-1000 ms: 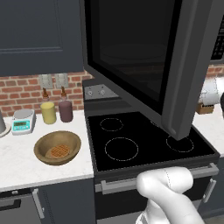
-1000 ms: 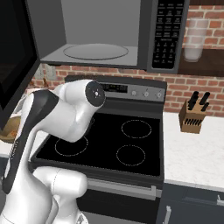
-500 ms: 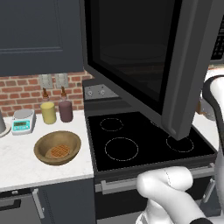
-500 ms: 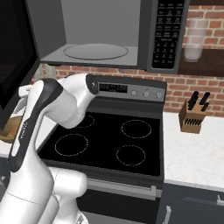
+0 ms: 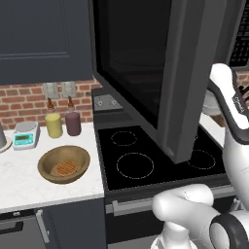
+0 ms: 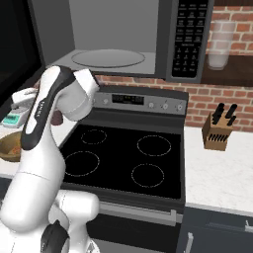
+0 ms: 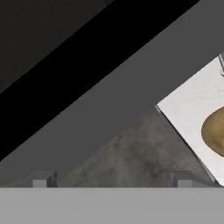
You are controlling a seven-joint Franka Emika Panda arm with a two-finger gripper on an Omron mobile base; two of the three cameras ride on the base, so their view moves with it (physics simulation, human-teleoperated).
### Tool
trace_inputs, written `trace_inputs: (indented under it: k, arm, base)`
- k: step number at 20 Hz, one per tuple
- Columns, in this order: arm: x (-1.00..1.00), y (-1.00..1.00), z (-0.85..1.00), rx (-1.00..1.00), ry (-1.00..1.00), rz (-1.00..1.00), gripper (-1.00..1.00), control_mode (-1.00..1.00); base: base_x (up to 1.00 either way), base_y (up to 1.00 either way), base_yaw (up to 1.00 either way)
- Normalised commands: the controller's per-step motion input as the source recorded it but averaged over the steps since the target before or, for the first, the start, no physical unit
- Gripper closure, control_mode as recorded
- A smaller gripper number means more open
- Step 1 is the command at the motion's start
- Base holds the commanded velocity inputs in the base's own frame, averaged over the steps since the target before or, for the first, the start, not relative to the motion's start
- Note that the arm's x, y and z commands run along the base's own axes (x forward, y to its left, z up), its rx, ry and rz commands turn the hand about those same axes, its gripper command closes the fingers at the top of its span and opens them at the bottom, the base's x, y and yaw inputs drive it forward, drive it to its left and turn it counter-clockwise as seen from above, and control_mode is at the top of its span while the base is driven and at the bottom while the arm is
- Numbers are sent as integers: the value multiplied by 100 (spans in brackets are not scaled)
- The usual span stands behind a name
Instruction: Open the microwave, place the bowl with waffle inside the microwave, then close the microwave door and turn it on.
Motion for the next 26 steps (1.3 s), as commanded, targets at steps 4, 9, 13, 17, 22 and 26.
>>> trace_inputs:
  k: [4, 9, 13, 17, 22, 26]
  arm:
    - [-5, 66, 0, 0, -7, 28, -100, -100]
    - [-16, 65, 0, 0, -18, 15, -100, -100]
    - [-19, 38, 0, 0, -16, 1, -100, -100]
    - [-29, 0, 0, 0, -2, -3, -100, -100]
    - [-54, -40, 0, 2, 1, -15, -100, -100]
    - [-44, -53, 0, 1, 10, -17, -100, -100]
  base:
    - [0, 0, 0]
    - [0, 0, 0]
    - [0, 0, 0]
    - [0, 0, 0]
    - [0, 0, 0]
    - [0, 0, 0]
